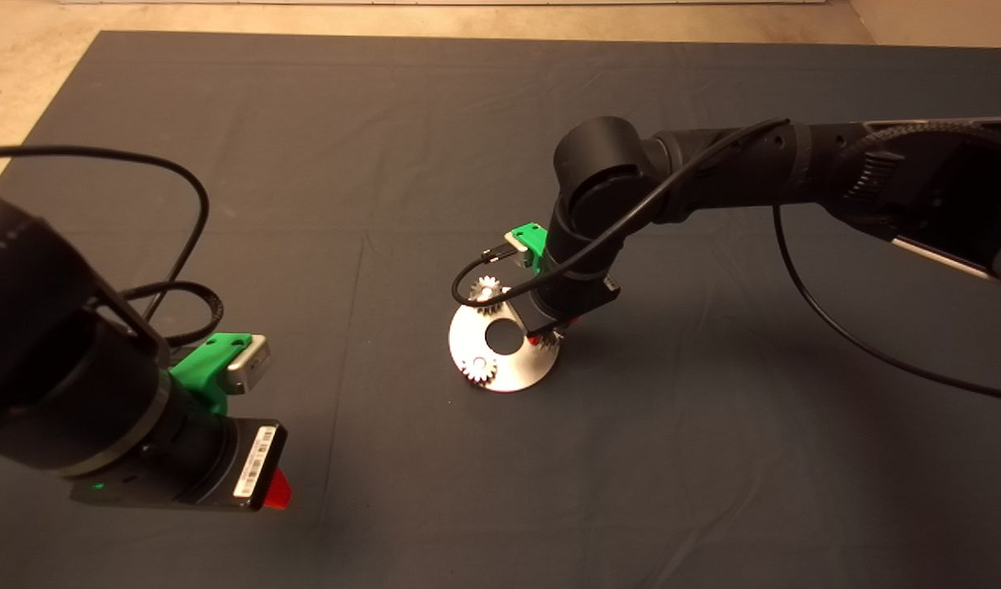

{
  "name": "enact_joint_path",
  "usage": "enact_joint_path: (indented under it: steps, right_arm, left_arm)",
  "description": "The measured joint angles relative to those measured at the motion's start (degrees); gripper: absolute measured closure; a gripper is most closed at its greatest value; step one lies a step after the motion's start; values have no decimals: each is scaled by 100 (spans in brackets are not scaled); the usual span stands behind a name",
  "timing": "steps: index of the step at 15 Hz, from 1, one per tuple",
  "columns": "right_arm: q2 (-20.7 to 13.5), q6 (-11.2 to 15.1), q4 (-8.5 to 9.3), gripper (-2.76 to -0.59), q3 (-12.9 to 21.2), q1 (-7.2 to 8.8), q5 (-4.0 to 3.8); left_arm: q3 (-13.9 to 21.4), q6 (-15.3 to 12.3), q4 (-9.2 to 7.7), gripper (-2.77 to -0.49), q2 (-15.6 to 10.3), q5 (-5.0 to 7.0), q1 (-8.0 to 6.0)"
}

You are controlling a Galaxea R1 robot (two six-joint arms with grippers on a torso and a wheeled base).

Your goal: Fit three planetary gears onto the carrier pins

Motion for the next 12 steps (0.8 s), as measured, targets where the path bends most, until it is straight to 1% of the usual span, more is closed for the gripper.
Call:
enact_joint_path:
  steps: [2,6,12]
  right_arm:
    - [-5,0,2,-110,5,-2,0]
    - [-51,-20,5,-110,13,2,44]
    - [-67,-21,7,-110,11,7,61]
  left_arm:
    - [0,0,1,-144,0,0,0]
    - [11,2,1,-144,0,0,0]
    - [37,0,1,-144,0,0,0]
